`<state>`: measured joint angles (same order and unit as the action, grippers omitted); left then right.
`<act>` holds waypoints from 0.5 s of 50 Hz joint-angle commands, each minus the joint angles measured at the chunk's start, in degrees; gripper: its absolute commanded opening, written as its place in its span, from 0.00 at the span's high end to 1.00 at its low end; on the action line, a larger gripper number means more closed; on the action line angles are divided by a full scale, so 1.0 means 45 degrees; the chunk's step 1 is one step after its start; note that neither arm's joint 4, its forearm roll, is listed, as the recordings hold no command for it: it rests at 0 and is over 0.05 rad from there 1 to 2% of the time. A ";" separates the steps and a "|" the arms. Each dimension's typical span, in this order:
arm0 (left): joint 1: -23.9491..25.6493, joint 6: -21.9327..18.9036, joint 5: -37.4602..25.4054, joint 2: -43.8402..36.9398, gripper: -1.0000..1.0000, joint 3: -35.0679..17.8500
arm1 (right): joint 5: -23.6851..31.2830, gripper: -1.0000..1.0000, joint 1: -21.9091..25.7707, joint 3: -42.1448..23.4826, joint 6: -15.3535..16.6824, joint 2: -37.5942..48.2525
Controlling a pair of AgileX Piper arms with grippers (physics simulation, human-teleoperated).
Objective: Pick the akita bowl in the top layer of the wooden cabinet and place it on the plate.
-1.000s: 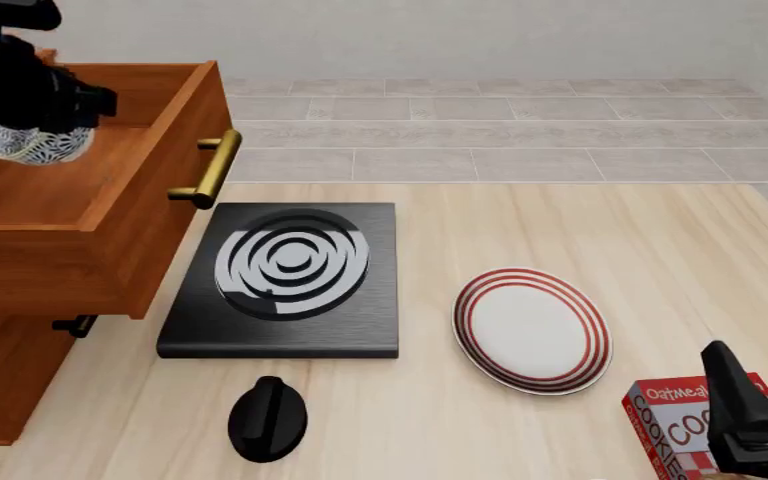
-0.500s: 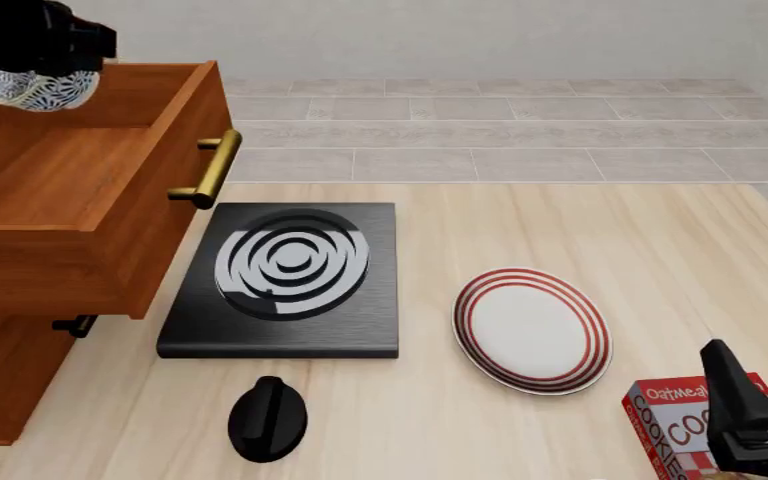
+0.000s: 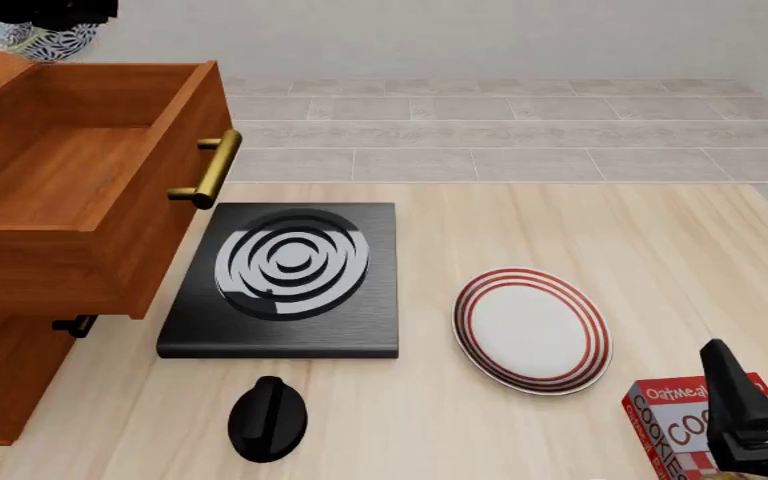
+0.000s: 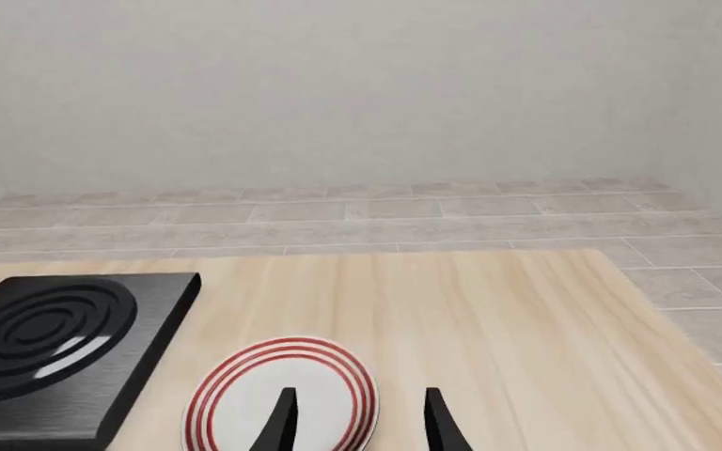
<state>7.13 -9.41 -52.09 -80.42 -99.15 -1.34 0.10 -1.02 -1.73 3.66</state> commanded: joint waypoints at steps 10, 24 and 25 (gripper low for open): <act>0.1001 -0.0614 0.0208 -0.0306 1.00 -0.0889 | 0.0264 0.00 0.0001 -0.0019 -0.0012 -0.0239; 0.1660 -0.1249 0.0711 -0.0247 1.00 -0.0676 | 0.0205 0.00 -0.0006 -0.0010 -0.0019 -0.0215; 0.1757 -0.1215 0.0702 -0.0279 1.00 -0.0745 | 0.0201 0.00 -0.0009 -0.0010 -0.0023 -0.0211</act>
<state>12.98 -13.21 -50.22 -81.78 -102.24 -0.59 0.08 -1.08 -1.79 2.91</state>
